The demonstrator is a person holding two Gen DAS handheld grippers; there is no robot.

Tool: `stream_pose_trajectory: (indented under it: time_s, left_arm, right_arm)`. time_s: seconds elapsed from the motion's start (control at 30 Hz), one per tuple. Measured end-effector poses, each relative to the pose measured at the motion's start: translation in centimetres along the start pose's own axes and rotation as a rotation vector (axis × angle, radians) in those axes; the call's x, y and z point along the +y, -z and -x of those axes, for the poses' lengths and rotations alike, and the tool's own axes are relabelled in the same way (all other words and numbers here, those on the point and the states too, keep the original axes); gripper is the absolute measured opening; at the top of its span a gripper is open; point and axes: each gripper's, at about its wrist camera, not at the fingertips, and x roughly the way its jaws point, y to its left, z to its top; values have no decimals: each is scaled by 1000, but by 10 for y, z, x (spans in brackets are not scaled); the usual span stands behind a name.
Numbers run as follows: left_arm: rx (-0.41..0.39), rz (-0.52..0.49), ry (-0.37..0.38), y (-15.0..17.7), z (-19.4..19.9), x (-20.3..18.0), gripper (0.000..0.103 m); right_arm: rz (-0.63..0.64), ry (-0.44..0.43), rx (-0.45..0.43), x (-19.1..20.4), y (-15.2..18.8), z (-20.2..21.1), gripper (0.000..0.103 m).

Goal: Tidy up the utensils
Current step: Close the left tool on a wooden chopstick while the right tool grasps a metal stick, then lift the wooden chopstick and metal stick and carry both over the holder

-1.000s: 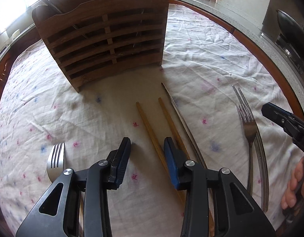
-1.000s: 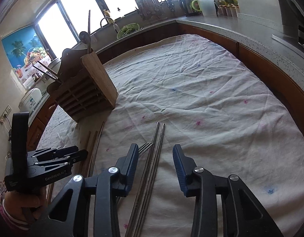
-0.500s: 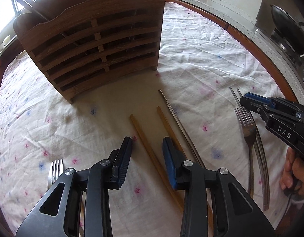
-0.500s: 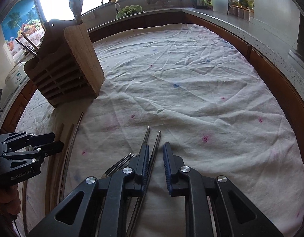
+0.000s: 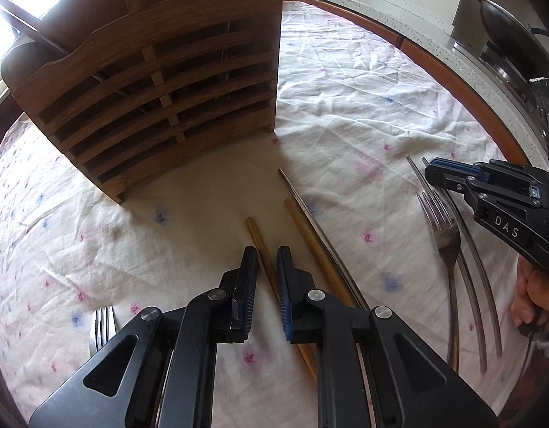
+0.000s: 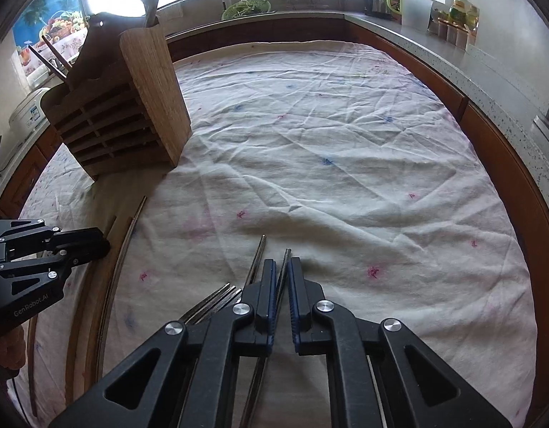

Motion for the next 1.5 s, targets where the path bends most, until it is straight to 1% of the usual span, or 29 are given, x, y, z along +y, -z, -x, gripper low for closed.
stream_pose_trajectory:
  time_s: [0.07,0.2,0.27,0.37,0.43,0.53,0.6,0.77,0.87,1.07,1.3,1.5]
  left_arm:
    - [19,-12,-14,-2,-1,-2,14]
    - [11,-23,-34,-4,-4,-5,14]
    - [-3,-22,-31,-5,-5,-6,11]
    - [-17,-27,-48,-2,-2,-7,7]
    - [-30,-12,-44,2,3,-6,5]
    - [-81,24,-13,8,24,-1,5]
    - [-113,40,15,13,41,0,4]
    - [-213,73,85,24,89,3,4]
    - [-269,90,104,30,116,7,4]
    - [-345,118,139,45,156,15,4]
    - [-436,163,174,60,190,24,4]
    - [-482,183,194,68,204,30,4]
  right_arm:
    - [8,2,13,1,-2,-1,7]
    - [17,7,26,3,-3,-2,8]
    - [20,9,23,3,-2,-2,8]
    - [15,-3,7,1,-1,-2,7]
    - [-9,-35,-2,-2,0,0,5]
    - [-31,-62,-42,-2,1,15,4]
    - [-45,-103,-70,-1,1,28,4]
    - [-32,-138,-135,8,-1,63,4]
    - [-25,-166,-173,15,-1,84,4]
    - [4,-196,-245,29,0,119,4]
    - [34,-221,-325,44,-2,153,4]
    - [46,-231,-375,52,-6,168,4]
